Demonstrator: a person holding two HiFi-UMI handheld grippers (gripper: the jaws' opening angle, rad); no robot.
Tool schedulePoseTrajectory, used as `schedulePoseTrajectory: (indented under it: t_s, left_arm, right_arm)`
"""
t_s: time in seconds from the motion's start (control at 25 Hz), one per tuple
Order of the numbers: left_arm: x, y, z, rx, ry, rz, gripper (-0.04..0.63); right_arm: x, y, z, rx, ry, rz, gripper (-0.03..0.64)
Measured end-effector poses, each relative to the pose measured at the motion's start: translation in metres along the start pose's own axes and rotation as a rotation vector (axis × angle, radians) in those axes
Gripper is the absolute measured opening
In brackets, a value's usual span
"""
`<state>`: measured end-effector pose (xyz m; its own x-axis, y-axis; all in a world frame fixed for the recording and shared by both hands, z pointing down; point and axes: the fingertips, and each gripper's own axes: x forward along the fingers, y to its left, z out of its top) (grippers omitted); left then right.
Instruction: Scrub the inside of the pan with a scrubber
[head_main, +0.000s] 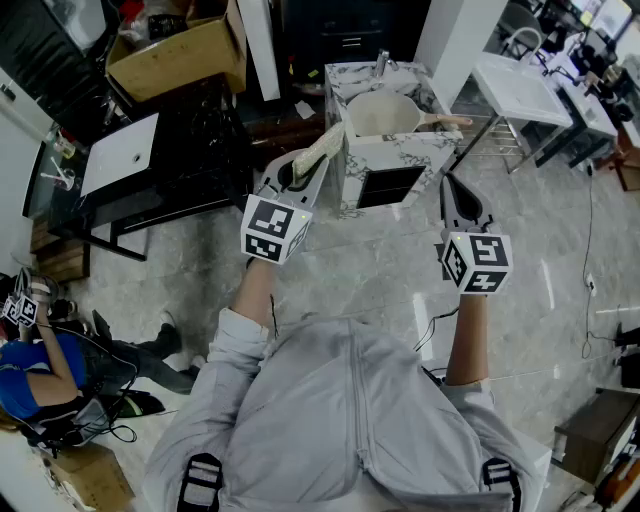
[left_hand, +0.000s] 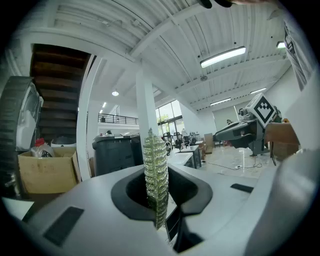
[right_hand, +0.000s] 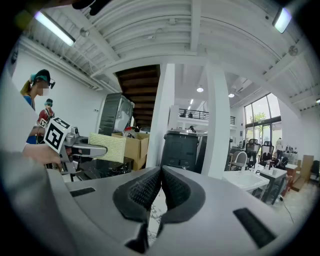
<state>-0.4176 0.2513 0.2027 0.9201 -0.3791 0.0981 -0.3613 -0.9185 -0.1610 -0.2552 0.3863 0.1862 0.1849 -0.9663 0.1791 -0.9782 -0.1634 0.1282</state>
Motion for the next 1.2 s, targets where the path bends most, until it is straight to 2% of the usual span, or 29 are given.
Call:
schedulePoseTrajectory:
  t_s: [0.52,1.2]
  left_arm:
    - [0.008,-0.009,0.007,0.011,-0.003,0.007,0.069]
    - [0.035,-0.070,0.008,0.021,0.035,0.071,0.069]
  right_arm:
    - [-0.002,-0.010,0.004,-0.009,-0.026,-0.006,0.035]
    - [-0.028,-0.089,-0.030,0.027,0.001,0.012,0.035]
